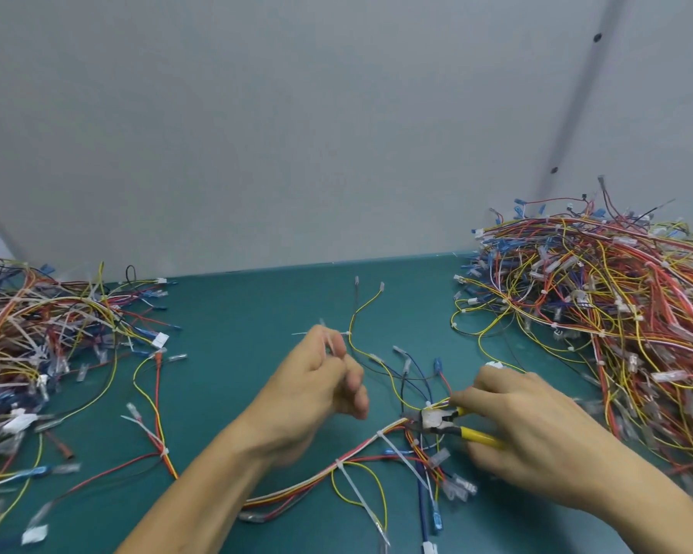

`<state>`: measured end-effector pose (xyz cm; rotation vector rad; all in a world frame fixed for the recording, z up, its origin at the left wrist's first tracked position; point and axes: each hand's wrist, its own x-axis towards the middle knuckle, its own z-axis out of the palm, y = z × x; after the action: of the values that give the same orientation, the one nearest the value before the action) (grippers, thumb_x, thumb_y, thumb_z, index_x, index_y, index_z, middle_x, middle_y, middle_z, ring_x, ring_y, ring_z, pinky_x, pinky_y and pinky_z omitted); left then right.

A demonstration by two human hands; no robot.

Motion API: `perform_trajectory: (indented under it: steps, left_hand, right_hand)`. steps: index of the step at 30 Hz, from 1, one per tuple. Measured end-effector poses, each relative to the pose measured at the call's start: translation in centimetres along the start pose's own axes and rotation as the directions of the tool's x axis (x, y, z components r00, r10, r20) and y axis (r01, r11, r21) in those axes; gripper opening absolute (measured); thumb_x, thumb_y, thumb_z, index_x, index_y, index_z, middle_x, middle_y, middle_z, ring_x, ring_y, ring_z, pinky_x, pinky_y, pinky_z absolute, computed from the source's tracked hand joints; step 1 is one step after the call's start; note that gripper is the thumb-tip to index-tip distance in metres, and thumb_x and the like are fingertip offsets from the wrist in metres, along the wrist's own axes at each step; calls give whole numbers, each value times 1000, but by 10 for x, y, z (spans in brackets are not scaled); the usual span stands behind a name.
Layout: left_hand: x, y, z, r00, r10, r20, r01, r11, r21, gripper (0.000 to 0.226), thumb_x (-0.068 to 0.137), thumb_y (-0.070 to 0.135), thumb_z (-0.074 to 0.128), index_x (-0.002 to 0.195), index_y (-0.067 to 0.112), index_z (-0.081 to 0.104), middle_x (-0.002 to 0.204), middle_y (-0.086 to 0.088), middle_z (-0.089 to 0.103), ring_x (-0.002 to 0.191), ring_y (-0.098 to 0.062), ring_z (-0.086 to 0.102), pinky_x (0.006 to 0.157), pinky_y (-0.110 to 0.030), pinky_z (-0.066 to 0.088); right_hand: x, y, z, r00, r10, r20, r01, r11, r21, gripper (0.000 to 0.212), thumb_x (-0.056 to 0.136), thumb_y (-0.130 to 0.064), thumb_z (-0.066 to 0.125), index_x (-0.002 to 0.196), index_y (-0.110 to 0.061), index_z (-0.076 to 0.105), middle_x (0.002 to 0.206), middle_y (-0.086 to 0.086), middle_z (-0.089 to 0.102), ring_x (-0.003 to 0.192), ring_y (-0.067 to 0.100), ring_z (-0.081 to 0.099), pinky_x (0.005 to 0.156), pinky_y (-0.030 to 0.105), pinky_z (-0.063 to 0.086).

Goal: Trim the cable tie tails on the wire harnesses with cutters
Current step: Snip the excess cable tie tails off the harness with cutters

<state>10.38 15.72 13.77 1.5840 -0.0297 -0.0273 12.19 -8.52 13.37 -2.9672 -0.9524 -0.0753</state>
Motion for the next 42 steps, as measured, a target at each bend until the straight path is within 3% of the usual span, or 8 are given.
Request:
perform_trajectory:
  steps: [5, 8, 15, 19, 27, 31, 38, 42]
  left_hand:
    - [-15, -12, -1, 1000, 8, 9, -10, 985, 175, 13, 69, 1, 37, 72, 14, 39, 58, 3, 44, 49, -11, 28, 49, -25, 24]
    - [-26, -25, -6, 989, 106, 102, -139, 898, 417, 11, 59, 14, 46, 67, 21, 40, 57, 11, 38, 55, -9, 28, 53, -22, 26]
    - [-23, -38, 3, 955, 208, 212, -297, 645, 704, 29, 71, 42, 75, 96, 31, 64, 64, 26, 49, 60, 5, 44, 57, -9, 30]
    - [-17, -43, 5, 950, 266, 165, -299, 611, 733, 35, 72, 59, 63, 93, 31, 63, 78, 15, 54, 75, -3, 51, 70, -23, 44]
    - [-12, -41, 7, 979, 193, 60, -175, 664, 727, 12, 88, 31, 61, 79, 25, 56, 53, 21, 51, 48, -6, 41, 49, -17, 27]
    - [-11, -39, 8, 988, 145, 53, -140, 699, 701, 11, 88, 18, 56, 82, 27, 58, 71, 21, 67, 57, 6, 52, 55, -11, 36]
    - [-14, -41, 6, 982, 112, 150, -185, 695, 695, 21, 70, 36, 60, 91, 35, 56, 82, 25, 62, 55, 4, 46, 57, -20, 34]
    - [-12, -42, 10, 978, 199, 58, -184, 707, 683, 25, 74, 55, 59, 83, 32, 59, 76, 17, 60, 64, -1, 51, 64, -29, 44]
  right_hand:
    - [9, -7, -12, 999, -35, -24, 33, 995, -94, 49, 73, -40, 36, 120, -33, 47, 103, -9, 38, 96, 17, 39, 80, 30, 25]
    - [24, -9, -18, 997, -66, -48, 57, 984, -170, 44, 77, -40, 36, 119, -31, 47, 107, -7, 40, 101, 19, 41, 79, 31, 24]
    - [26, -11, -5, 999, -24, -27, 22, 995, -100, 48, 78, -43, 38, 124, -33, 43, 108, -10, 46, 104, 17, 46, 84, 29, 33]
    - [24, -7, -1, 999, -26, -34, 23, 996, -81, 45, 78, -43, 41, 122, -35, 42, 107, -11, 50, 103, 18, 49, 84, 30, 36]
    - [22, -5, -4, 998, -65, -5, 65, 995, -82, 37, 78, -41, 43, 112, -32, 51, 104, -11, 48, 99, 18, 48, 82, 31, 37]
    - [21, -6, -5, 997, -72, 35, 76, 992, -100, 34, 77, -39, 45, 110, -32, 52, 101, -10, 47, 98, 18, 47, 75, 32, 34]
    - [22, -9, -4, 994, -91, 55, 96, 992, -84, 35, 77, -38, 48, 110, -30, 55, 100, -8, 50, 96, 20, 49, 73, 31, 35]
    - [22, -8, -4, 995, -87, 49, 91, 992, -84, 32, 77, -38, 46, 107, -29, 54, 98, -9, 47, 94, 19, 48, 70, 32, 33]
